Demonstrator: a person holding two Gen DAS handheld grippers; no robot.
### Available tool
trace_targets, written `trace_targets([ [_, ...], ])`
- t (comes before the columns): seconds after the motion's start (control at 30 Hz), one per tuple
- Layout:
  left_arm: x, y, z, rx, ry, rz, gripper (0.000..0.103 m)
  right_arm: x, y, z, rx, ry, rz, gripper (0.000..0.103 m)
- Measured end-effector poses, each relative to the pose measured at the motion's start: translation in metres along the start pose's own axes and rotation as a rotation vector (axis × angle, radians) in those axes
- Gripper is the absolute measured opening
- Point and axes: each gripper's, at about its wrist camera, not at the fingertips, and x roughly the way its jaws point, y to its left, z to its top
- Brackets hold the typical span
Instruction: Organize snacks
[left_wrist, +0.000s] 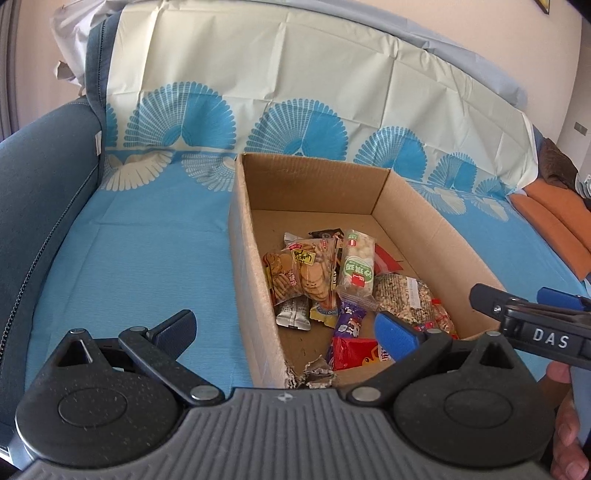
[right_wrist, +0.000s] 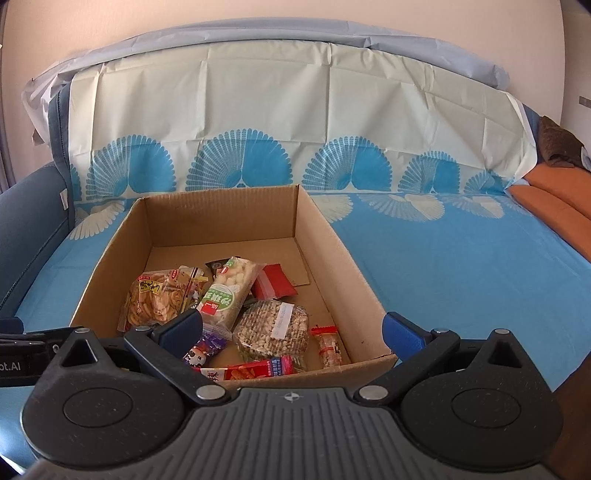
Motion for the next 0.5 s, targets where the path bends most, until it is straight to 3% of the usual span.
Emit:
trace_targets([
  [0.5,0.0019,-0.0048,-0.0005,0.008,0.009,-0.026,0.103,0.0035,0.0023,-0.0013,-0.002,0.019,0.03,0.102],
])
